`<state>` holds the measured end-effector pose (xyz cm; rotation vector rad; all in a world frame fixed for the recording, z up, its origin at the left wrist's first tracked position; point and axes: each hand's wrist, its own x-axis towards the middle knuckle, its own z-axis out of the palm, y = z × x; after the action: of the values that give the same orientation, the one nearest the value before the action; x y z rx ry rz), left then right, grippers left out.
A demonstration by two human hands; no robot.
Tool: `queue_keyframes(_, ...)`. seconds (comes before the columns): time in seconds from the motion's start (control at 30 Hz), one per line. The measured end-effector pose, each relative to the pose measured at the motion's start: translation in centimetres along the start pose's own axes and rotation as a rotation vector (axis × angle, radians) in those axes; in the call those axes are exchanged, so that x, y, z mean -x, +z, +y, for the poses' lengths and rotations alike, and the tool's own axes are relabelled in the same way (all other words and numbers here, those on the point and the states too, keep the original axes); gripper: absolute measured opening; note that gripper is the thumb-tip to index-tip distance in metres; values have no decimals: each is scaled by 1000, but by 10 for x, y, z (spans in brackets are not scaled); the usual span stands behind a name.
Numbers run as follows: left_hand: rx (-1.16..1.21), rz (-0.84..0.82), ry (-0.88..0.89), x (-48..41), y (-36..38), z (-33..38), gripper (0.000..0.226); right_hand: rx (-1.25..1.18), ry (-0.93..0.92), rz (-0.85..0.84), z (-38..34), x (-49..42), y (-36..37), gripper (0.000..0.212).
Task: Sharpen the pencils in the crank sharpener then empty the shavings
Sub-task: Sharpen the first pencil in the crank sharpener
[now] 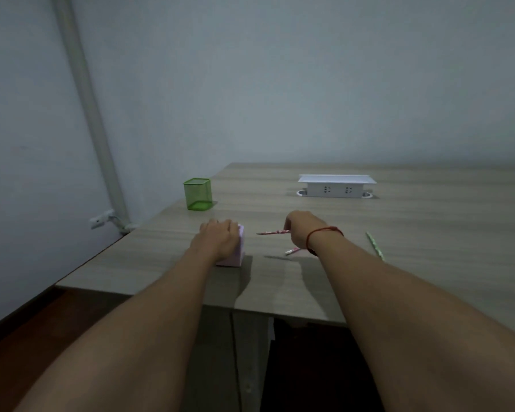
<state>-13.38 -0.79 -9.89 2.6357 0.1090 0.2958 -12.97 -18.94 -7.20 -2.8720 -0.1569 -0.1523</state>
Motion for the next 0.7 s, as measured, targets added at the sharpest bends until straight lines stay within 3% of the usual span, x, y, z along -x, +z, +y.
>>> queue_keyframes(0.27,-57,59,-73,7,7,-3,44,-109,-13,-38,-2,10,13,33)
queue_keyframes(0.7,41,65,3,5,15,-11,43,-133,-12,-50,-12,5,24,34)
